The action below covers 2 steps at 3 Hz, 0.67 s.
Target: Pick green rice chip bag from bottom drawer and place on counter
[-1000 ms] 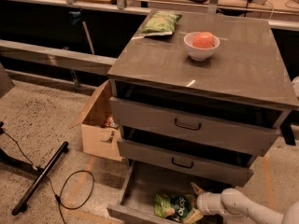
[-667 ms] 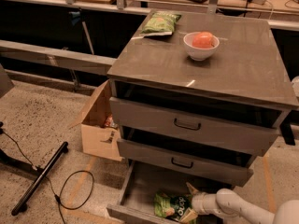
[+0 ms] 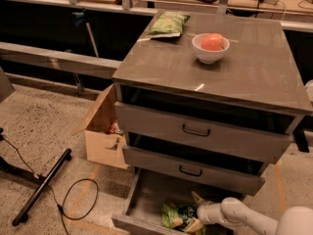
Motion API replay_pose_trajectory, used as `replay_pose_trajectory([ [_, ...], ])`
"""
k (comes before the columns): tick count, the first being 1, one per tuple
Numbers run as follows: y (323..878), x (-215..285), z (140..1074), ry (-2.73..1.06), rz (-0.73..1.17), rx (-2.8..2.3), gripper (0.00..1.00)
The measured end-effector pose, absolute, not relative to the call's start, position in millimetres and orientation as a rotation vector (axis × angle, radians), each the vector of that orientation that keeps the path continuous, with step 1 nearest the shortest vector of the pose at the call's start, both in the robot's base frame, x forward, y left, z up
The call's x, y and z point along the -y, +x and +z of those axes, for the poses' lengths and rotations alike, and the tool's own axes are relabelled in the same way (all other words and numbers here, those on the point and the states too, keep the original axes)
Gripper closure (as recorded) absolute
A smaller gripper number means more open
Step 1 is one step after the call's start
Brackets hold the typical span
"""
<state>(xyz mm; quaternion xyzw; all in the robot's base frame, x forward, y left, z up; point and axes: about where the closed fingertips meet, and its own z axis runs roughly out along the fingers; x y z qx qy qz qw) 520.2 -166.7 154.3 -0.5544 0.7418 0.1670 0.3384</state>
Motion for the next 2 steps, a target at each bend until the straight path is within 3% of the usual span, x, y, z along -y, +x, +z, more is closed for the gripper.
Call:
replay_pose_trajectory([
  [1, 517.1, 160.4, 143.3, -1.471, 0.446, -1.934, 0.0],
  [2, 514.3, 153.5, 134.8, -1.499, 0.464, -1.929, 0.18],
])
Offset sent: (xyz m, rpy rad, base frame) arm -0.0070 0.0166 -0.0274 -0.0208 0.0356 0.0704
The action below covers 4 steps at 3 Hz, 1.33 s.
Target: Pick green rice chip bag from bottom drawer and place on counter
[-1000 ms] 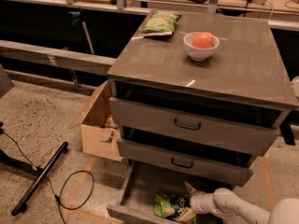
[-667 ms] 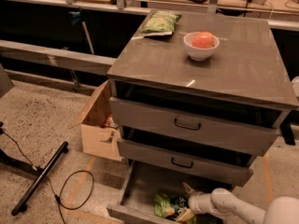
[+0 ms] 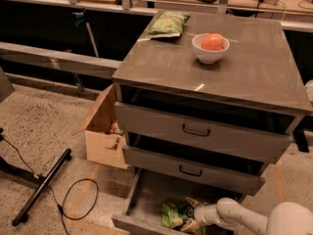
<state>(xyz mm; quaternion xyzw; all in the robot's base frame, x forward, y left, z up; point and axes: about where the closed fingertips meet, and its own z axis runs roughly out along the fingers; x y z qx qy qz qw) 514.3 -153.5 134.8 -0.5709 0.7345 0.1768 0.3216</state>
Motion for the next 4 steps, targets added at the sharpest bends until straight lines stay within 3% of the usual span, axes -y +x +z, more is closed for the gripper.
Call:
replay_pose_trajectory([
  [3, 517.9, 148.8, 139.9, -1.507, 0.464, -1.933, 0.88],
  [4, 520.4, 152.2, 159.1, -1.468, 0.459, -1.901, 1.0],
])
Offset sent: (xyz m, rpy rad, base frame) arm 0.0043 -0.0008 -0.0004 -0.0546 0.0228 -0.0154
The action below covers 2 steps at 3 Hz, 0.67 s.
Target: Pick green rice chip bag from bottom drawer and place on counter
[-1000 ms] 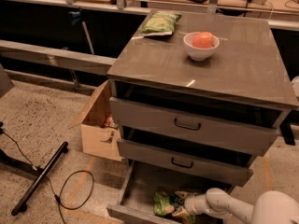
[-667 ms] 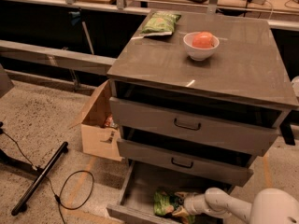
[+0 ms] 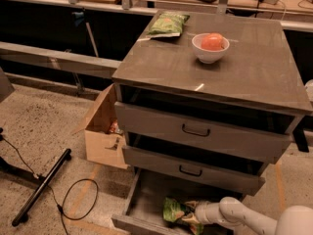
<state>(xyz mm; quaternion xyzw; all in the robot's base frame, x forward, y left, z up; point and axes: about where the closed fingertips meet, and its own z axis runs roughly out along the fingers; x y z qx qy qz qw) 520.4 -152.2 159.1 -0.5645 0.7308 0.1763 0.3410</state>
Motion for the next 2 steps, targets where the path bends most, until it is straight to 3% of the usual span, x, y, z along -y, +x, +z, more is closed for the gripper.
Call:
replay_pose_trajectory([
  [2, 504.9, 181.9, 223.8, -1.421, 0.469, -1.828, 1.0],
])
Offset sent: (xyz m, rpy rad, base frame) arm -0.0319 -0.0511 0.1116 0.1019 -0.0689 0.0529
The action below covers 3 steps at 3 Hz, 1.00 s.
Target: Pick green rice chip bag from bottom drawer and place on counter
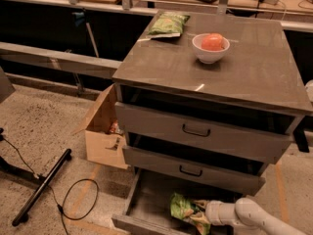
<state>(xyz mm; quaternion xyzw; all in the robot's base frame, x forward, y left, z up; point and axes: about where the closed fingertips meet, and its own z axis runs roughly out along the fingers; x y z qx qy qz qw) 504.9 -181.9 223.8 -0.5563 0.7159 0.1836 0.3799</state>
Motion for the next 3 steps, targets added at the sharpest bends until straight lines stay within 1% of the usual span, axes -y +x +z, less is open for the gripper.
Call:
replay_pose_trajectory([
  [3, 479.2, 203.6, 348.5, -1.517, 0.604, -1.54, 1.0],
])
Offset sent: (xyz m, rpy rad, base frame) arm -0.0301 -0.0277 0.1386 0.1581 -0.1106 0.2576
